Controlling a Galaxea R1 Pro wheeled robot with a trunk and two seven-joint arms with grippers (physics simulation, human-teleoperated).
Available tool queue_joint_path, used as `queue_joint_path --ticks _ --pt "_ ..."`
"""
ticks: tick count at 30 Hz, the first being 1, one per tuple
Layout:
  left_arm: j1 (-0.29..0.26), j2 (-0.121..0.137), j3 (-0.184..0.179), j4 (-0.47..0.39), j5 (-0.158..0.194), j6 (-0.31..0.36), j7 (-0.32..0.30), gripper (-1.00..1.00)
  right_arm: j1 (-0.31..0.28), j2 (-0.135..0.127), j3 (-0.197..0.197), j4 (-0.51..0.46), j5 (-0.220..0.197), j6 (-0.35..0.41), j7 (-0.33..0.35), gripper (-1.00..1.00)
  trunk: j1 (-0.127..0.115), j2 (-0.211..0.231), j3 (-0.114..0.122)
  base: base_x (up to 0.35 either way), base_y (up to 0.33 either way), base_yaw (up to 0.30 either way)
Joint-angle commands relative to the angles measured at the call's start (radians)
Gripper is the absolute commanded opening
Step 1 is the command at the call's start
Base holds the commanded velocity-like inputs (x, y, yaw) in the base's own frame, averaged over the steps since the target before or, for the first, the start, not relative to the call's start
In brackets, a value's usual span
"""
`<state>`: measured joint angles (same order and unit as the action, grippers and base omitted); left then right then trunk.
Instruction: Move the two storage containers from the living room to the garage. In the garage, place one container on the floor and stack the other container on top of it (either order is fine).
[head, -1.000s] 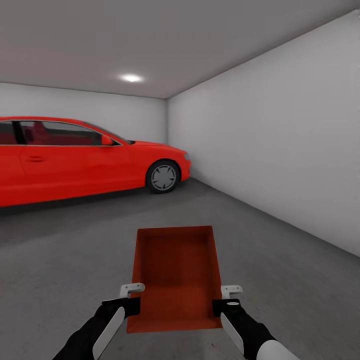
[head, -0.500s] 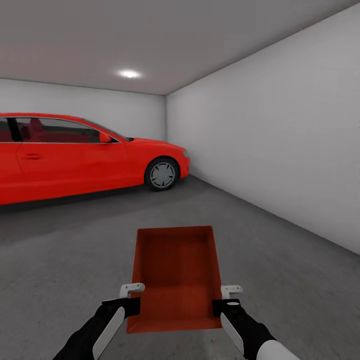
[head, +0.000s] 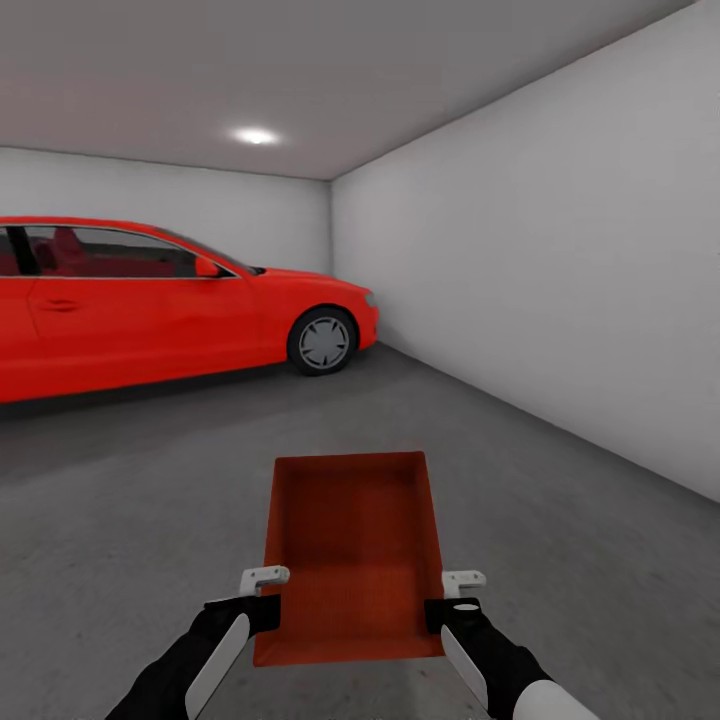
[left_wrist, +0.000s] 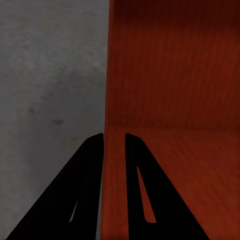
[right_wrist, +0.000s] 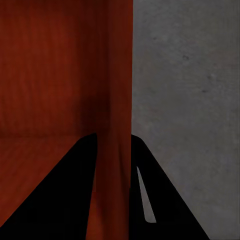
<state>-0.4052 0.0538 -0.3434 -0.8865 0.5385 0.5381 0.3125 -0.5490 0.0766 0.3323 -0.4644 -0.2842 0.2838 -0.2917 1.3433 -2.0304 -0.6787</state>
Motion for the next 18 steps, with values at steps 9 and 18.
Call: queue_joint_path --ticks 9,18 --pt "-0.001 0.001 0.004 -0.015 0.003 -0.081 0.01 -1.0 0.0 -0.001 -0.001 0.0 -0.009 0.006 -0.006 -1.0 0.0 -0.001 -0.013 0.04 0.0 -0.153" --pt "-0.001 0.001 0.004 -0.015 0.003 -0.081 0.01 -1.0 0.0 -0.001 -0.001 0.0 -0.009 0.006 -0.005 -1.0 0.0 -0.001 -0.024 0.003 0.0 -0.202"
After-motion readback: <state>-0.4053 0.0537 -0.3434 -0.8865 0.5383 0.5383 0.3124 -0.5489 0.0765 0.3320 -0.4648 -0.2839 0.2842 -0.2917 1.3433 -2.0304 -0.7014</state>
